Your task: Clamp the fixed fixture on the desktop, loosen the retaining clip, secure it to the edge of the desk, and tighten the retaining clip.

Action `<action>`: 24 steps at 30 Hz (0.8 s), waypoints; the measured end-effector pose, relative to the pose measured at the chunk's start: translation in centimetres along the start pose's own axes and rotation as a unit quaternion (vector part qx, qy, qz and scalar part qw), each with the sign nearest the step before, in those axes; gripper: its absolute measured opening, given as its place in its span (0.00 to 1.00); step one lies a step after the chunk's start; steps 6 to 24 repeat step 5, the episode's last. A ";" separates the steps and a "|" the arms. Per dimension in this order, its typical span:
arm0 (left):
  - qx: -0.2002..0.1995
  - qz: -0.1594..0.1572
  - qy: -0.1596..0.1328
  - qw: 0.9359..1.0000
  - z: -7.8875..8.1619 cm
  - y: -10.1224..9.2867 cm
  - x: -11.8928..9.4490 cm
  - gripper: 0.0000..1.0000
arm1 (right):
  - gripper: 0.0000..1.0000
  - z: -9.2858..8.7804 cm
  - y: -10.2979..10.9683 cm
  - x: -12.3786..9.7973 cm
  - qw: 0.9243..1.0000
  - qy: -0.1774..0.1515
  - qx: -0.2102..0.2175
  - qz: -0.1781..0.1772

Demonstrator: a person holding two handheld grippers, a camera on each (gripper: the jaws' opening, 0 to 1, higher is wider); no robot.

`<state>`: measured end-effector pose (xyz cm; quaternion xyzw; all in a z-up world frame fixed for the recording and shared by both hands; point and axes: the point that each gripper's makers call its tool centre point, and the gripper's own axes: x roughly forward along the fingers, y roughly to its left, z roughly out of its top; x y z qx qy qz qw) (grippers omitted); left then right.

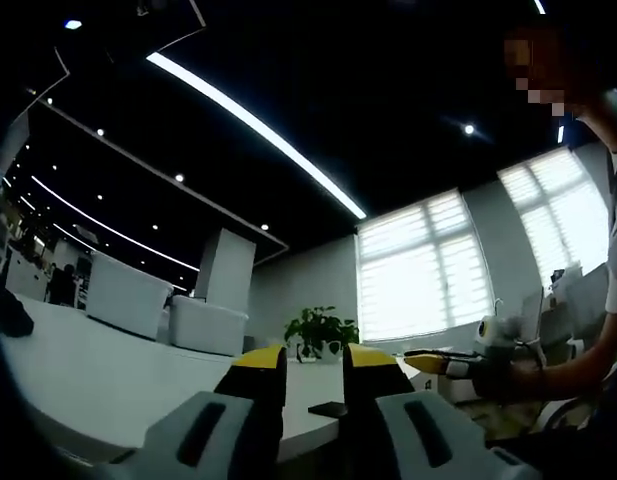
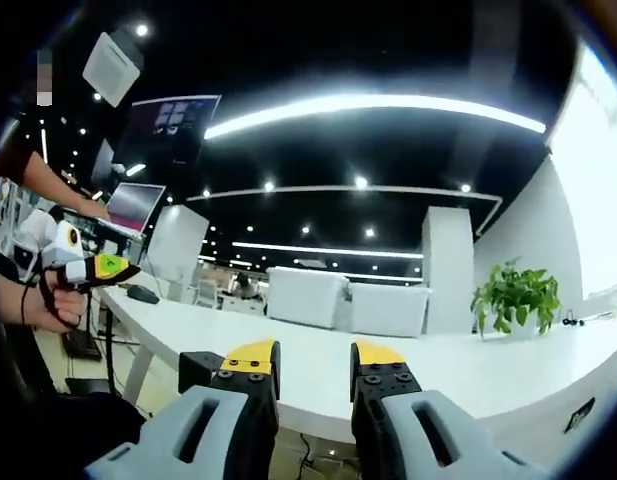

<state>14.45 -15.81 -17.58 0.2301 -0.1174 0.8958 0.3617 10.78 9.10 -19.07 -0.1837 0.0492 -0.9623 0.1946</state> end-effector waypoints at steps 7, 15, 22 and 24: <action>0.000 -0.001 0.001 1.000 0.0 -0.1 0.0 0.23 | 0.26 0.0 -0.4 -0.2 1.000 0.001 -0.003 -0.005; 0.000 -0.001 0.001 1.000 0.0 -0.1 0.0 0.23 | 0.26 0.0 -0.4 -0.2 1.000 0.001 -0.003 -0.005; 0.000 -0.001 0.001 1.000 0.0 -0.1 0.0 0.23 | 0.26 0.0 -0.4 -0.2 1.000 0.001 -0.003 -0.005; 0.000 -0.001 0.001 1.000 0.0 -0.1 0.0 0.23 | 0.26 0.0 -0.4 -0.2 1.000 0.001 -0.003 -0.005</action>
